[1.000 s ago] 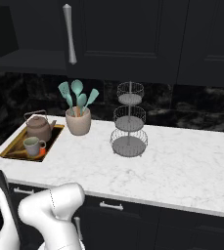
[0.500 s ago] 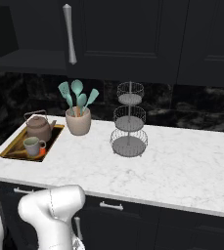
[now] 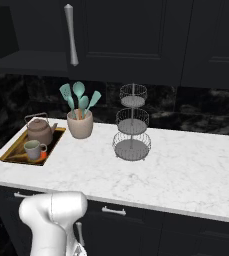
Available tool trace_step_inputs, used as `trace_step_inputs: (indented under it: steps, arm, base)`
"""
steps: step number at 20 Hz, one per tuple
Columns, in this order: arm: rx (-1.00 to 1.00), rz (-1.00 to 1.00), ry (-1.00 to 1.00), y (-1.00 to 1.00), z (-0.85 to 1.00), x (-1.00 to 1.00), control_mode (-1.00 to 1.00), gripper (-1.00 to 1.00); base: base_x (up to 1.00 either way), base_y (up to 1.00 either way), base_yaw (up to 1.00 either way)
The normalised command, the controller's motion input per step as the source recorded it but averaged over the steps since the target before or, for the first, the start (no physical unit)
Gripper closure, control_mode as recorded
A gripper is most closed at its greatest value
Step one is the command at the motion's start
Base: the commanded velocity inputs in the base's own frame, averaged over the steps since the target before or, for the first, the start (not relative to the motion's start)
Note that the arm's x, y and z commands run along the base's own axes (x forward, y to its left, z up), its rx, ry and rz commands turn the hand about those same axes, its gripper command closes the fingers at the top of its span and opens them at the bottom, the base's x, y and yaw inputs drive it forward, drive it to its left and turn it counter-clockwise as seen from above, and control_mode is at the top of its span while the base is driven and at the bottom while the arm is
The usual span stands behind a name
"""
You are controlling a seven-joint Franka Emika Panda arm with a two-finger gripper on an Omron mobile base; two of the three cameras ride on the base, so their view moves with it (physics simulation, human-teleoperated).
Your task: Pick the kettle from the counter and place it on the tray. Then pick the mug from the cabinet and place it on the tray. Then close the cabinet doors.
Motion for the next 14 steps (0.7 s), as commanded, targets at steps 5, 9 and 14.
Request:
trace_step_inputs:
  steps: [5,9,14]
  arm:
    - [-0.12,-0.2,0.11,0.33,-0.12,0.15,-1.0,-1.0]
    - [-0.1,-0.16,0.13,0.25,-0.18,0.23,-1.0,-1.0]
    - [-0.09,-0.12,0.11,0.2,-0.23,0.27,-1.0,-1.0]
  base:
    - [0.0,0.0,0.0]
    - [0.0,0.0,0.0]
    - [0.0,0.0,0.0]
